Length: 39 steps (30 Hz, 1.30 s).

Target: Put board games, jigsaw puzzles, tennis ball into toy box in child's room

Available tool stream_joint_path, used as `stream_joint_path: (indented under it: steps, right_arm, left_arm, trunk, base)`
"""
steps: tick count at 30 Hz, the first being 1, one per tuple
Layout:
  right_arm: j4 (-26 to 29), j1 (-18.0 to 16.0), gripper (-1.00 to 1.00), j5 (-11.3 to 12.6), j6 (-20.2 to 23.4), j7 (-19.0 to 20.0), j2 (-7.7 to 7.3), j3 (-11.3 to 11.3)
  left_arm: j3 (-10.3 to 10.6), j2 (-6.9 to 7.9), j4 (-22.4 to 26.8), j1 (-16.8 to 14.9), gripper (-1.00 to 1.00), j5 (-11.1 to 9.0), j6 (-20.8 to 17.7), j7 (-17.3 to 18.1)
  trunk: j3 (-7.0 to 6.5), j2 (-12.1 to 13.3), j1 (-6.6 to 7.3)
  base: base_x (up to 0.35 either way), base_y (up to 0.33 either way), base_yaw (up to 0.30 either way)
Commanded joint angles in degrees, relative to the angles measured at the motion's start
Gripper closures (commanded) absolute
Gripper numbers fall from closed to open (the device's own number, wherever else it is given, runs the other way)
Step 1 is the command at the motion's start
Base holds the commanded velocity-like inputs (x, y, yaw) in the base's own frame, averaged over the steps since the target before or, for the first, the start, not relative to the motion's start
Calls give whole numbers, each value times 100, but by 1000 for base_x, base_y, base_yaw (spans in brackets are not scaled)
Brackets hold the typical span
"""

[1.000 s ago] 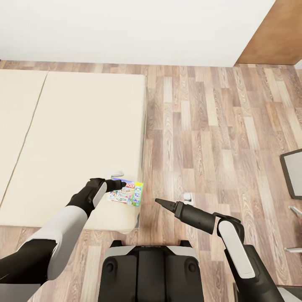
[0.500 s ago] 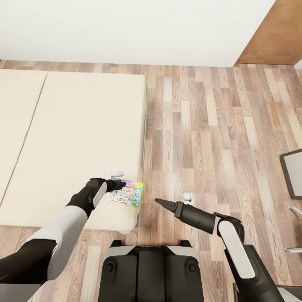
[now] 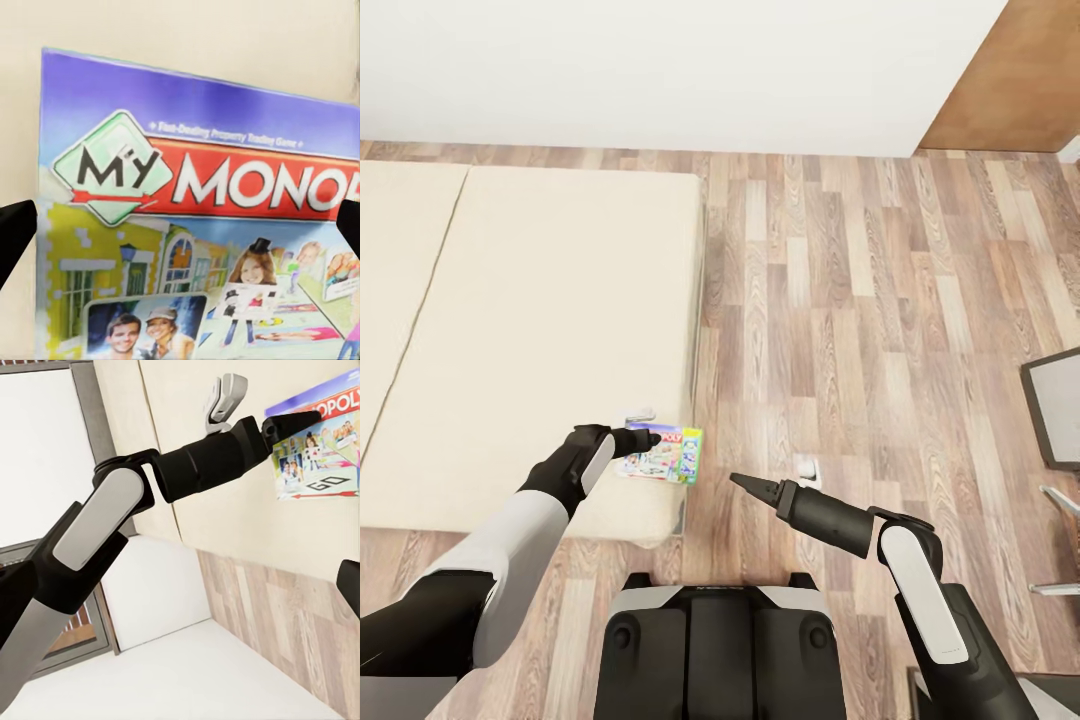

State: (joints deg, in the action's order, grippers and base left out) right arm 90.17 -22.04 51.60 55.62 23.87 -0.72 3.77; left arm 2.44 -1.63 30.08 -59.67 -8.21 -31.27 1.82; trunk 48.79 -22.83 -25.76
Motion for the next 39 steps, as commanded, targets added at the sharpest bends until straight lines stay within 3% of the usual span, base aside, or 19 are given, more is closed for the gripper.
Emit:
stream_joint_path:
  steps: [1, 29, 34, 39]
  right_arm:
    - [1, -3, -100, -36, 11, 39, -4, 1]
    - [1, -3, -100, -43, 11, 40, -5, 1]
    - [1, -3, -100, -44, 11, 39, -6, 1]
    - [1, -3, -100, -44, 11, 39, -7, 1]
  left_arm:
    - [20, 2, 7, -1, -100, -58, -29, -20]
    - [-26, 63, 15, -1, -100, -55, -22, -32]
    - [-50, 245, 47, -1, -100, -59, -46, -42]
    - [-152, 582, 64, -1, -100, -81, -69, -35]
  trunk:
    - [6, -9, -3]
    - [6, -9, -3]
    - [6, -9, -3]
    - [6, -9, -3]
  base:
    - [-33, -39, 0]
    - [-3, -4, 0]
    - [0, 0, 0]
    - [0, 0, 0]
